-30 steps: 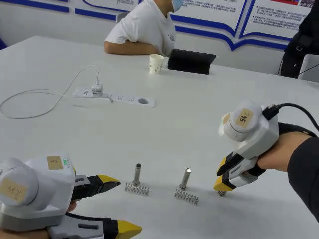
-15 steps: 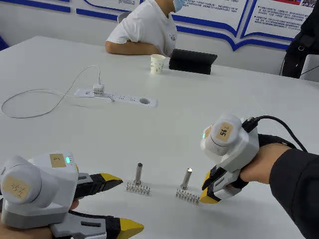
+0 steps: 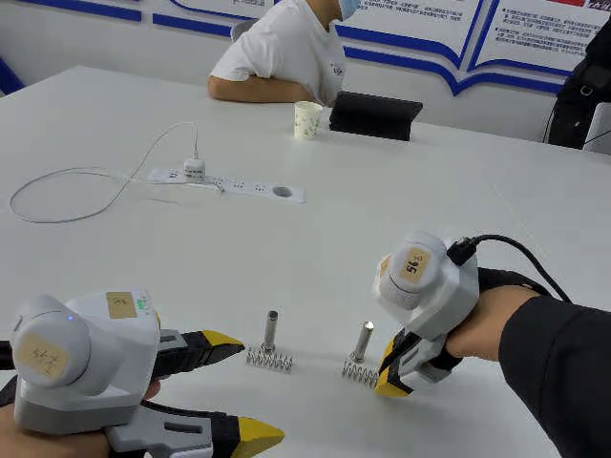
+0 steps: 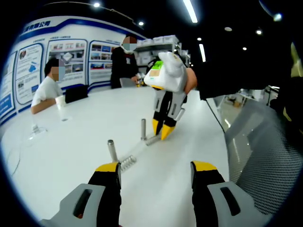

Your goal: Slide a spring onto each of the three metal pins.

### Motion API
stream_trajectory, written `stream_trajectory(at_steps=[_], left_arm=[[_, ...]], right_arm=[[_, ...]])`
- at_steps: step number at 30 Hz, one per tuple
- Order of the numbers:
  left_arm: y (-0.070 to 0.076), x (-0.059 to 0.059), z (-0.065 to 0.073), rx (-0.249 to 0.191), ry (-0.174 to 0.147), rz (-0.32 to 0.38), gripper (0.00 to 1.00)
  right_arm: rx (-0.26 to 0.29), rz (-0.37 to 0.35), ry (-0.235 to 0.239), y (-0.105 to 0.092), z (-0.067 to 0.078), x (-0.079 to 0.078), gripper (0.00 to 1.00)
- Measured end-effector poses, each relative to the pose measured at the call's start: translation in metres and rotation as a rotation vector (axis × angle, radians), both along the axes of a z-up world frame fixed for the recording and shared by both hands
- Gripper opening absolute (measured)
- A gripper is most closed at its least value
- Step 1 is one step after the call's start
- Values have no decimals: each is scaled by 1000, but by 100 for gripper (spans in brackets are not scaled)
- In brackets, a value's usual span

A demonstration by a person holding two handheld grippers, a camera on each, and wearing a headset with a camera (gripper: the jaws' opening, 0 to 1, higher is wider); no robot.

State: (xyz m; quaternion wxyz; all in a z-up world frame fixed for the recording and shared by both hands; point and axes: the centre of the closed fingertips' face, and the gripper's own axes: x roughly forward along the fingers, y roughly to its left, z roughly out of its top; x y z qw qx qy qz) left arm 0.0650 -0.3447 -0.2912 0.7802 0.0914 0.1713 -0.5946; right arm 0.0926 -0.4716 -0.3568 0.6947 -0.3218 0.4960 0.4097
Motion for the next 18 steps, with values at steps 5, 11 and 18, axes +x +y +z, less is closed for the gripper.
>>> stream_trajectory(at_steps=[5,11,18], left_arm=[[-2,-1,-1,3,1,-5,60],[-4,-4,0,9,-2,-18,60],[-10,-7,-1,20,-4,-47,58]], right_arm=[[16,-15,6,0,0,1,12],[26,-9,2,4,5,-3,12],[33,4,-6,8,14,-9,12]])
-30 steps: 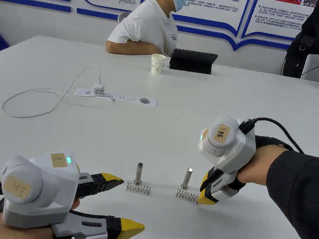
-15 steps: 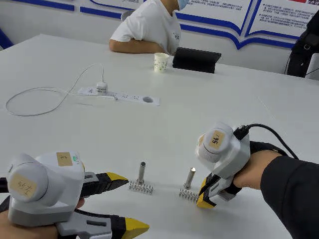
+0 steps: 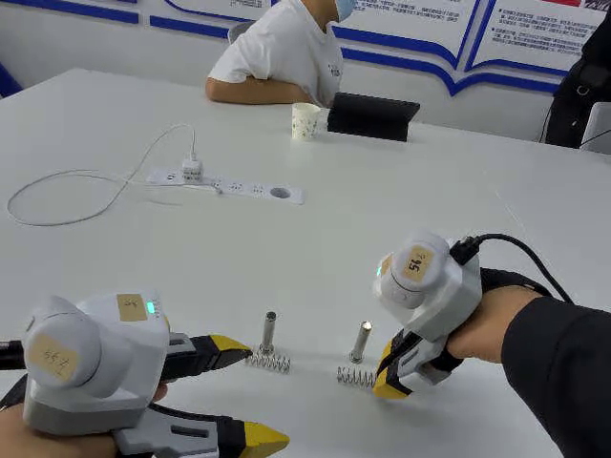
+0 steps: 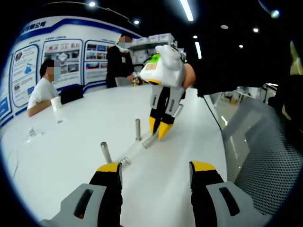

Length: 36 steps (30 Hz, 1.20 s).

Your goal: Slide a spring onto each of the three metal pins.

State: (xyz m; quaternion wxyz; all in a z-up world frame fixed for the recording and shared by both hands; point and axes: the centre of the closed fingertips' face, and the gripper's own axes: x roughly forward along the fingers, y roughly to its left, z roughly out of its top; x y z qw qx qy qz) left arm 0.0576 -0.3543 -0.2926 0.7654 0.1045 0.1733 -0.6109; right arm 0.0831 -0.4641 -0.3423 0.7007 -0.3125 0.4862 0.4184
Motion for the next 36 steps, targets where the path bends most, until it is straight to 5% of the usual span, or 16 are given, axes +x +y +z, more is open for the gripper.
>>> stream_trajectory(at_steps=[21,36], left_arm=[[-24,-7,-7,64,-35,-132,50],[-30,-13,-2,66,-119,-188,30]], right_arm=[[95,113,11,45,38,-32,12],[104,200,4,70,50,-44,12]])
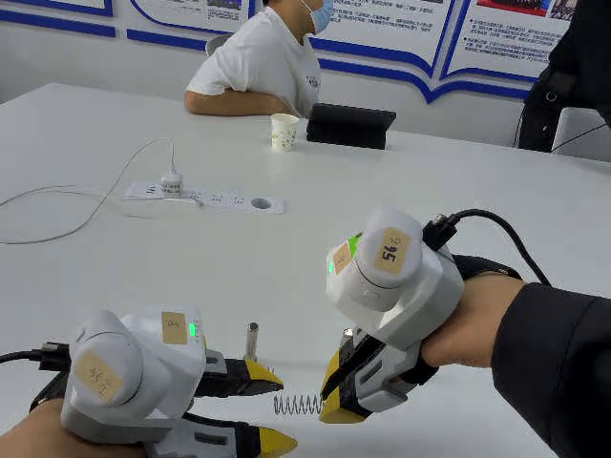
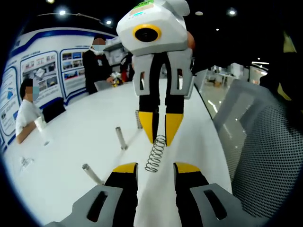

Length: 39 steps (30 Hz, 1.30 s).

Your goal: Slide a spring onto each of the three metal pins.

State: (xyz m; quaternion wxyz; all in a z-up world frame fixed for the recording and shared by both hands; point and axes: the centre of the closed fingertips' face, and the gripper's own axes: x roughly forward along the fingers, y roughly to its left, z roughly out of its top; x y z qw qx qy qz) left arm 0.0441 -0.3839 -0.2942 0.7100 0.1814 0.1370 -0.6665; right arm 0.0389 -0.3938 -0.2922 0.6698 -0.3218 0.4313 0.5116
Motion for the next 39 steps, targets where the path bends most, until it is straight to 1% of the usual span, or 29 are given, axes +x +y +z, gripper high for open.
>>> stream_trajectory(at_steps=[5,9,13,19,27,34,37,39], left_arm=[[-1,-3,2,-5,-29,-25,18],[-2,-2,2,-2,-49,-31,13],[-2,-3,1,1,-50,-36,13],[-2,-3,0,-1,-45,-36,12],[-3,-4,1,-8,-38,-37,11],[-3,-4,2,-15,-33,-34,11],[-3,-4,2,-19,-32,-31,11],[-3,-3,3,-24,-30,-29,11]], right_arm=[[-7,15,0,2,2,-2,12],[-6,26,0,6,4,-5,12],[-6,34,-13,8,10,-6,12],[26,44,-38,18,22,-4,12],[59,58,-60,31,32,-3,11],[56,72,-69,33,32,-2,12],[47,72,-68,31,29,-2,14],[42,72,-64,30,27,-3,14]])
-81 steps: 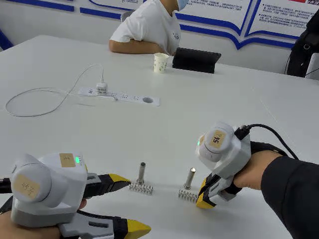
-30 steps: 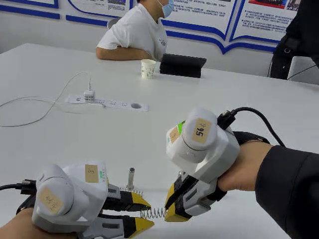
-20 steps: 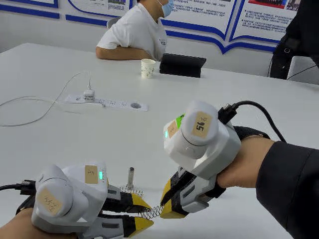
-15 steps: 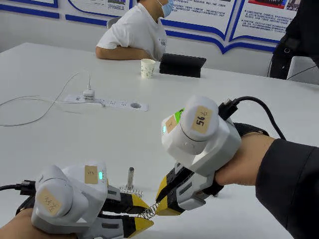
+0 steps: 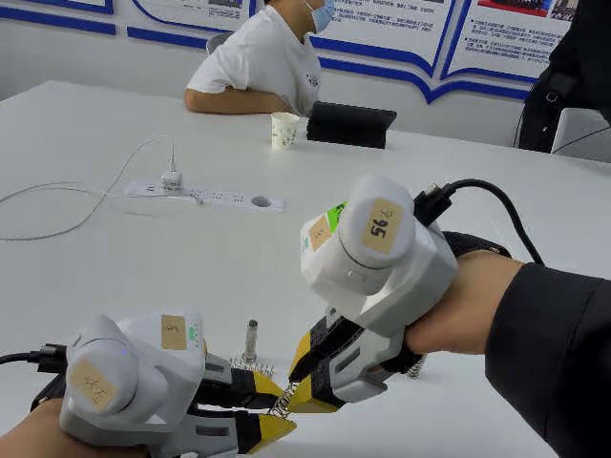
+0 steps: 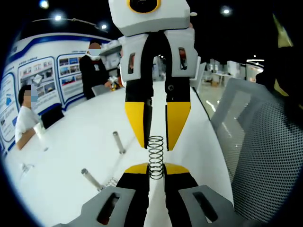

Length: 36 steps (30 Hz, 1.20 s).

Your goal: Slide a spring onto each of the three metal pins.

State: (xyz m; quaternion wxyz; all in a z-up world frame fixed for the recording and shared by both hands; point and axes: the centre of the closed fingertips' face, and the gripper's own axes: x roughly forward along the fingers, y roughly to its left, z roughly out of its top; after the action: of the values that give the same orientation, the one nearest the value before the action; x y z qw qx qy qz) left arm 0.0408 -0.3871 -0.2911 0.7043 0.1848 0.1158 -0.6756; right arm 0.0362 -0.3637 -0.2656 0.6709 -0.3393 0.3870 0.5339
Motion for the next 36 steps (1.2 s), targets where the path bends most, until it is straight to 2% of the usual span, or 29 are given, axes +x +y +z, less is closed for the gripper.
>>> stream_trajectory(at_steps=[8,15,18,22,27,36], left_arm=[[-4,-3,10,-28,-3,-7,11],[-5,-3,10,-29,-1,-5,11],[-4,-2,9,-29,10,3,12],[-1,0,7,-21,19,18,20],[7,6,6,-25,48,52,27],[26,15,-1,-19,79,124,38]], right_arm=[[7,-5,11,1,-4,1,12],[9,-10,15,1,-4,1,12],[12,-14,14,1,-3,2,12],[12,-22,12,-2,-1,5,12],[6,-37,5,-11,2,10,12],[-10,-94,-15,-38,12,25,12]])
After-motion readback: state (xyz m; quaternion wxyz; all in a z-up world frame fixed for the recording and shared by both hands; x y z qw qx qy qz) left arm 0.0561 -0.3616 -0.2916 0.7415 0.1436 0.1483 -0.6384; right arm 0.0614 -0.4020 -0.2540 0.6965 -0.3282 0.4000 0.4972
